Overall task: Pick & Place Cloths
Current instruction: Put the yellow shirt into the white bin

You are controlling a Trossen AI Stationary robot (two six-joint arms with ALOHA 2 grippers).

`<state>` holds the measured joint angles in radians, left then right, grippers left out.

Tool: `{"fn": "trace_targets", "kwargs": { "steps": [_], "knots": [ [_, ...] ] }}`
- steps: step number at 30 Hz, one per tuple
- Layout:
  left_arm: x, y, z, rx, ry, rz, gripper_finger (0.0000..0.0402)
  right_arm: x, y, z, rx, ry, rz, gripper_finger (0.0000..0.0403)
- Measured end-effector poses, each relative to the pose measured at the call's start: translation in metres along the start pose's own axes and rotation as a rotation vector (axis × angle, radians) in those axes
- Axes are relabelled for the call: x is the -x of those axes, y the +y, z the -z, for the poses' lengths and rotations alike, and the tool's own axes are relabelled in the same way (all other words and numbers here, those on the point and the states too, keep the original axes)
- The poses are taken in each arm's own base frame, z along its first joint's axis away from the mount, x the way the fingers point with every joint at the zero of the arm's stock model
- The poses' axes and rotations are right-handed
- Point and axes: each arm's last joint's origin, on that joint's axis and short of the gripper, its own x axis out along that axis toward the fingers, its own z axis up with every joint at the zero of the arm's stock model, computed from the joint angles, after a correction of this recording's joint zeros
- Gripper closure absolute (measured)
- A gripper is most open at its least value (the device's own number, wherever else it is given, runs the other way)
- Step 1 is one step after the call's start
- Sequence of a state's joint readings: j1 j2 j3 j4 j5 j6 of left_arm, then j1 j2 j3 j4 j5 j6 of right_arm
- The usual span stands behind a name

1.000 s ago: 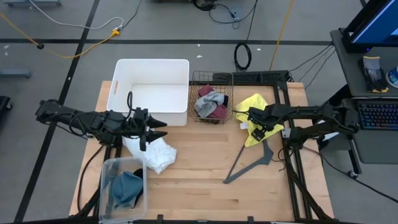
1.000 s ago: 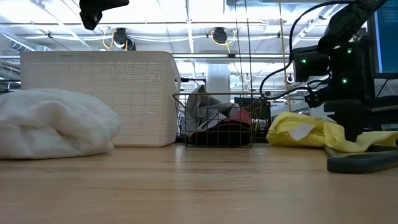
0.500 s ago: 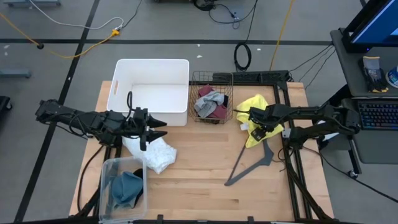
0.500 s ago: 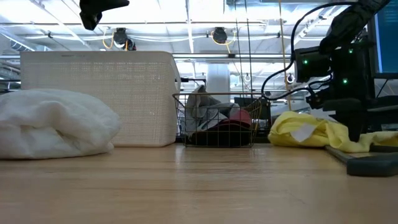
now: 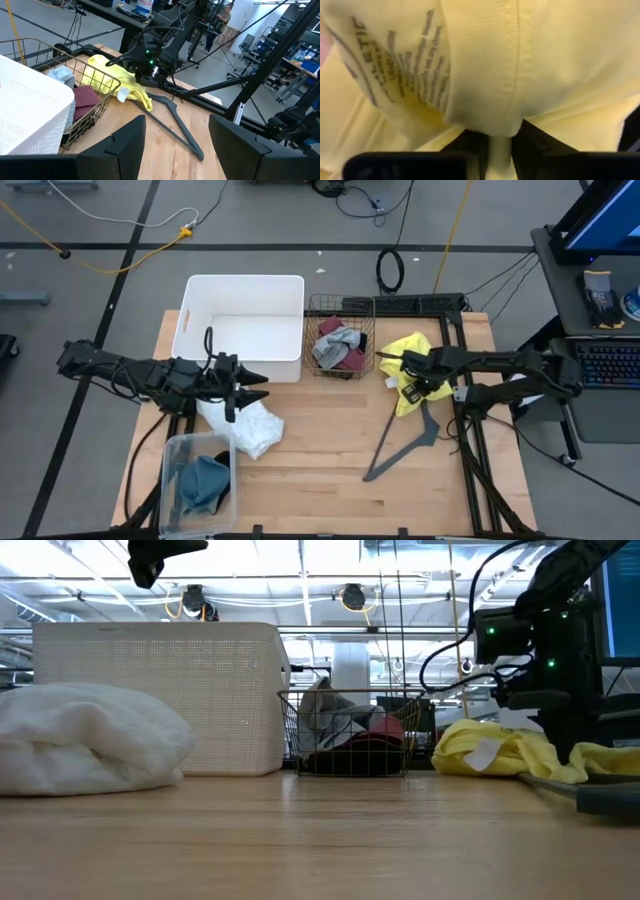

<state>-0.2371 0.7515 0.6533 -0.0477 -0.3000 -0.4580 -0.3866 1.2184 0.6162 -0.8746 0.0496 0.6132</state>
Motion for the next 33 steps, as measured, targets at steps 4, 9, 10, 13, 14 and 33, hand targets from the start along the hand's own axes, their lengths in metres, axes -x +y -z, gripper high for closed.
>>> {"fn": "trace_targets", "kwargs": {
  "steps": [4, 9, 10, 13, 14, 33],
  "knots": [
    [0.000, 0.000, 0.000, -0.001, 0.000, 0.000, 0.0178, 0.013, -0.001, 0.000, -0.003, -0.039, -0.033, 0.0372],
    [0.000, 0.000, 0.000, -0.001, 0.000, 0.000, 0.0178, 0.031, -0.001, 0.000, -0.022, -0.108, -0.085, 0.0376],
    [0.000, 0.000, 0.000, -0.002, 0.000, 0.000, 0.0179, 0.034, -0.002, 0.000, -0.031, -0.118, -0.091, 0.0376],
    [0.000, 0.000, 0.000, -0.006, 0.000, 0.000, 0.0179, 0.044, -0.004, 0.001, -0.043, -0.156, -0.089, 0.0376],
    [0.000, 0.000, 0.000, -0.006, 0.000, 0.000, 0.0178, 0.048, -0.005, 0.002, -0.050, -0.170, -0.086, 0.0376],
    [0.001, -0.004, -0.014, 0.040, -0.161, -0.004, 0.0178, 0.184, -0.014, -0.010, -0.088, -0.722, -0.119, 0.0376]
  ]
}}
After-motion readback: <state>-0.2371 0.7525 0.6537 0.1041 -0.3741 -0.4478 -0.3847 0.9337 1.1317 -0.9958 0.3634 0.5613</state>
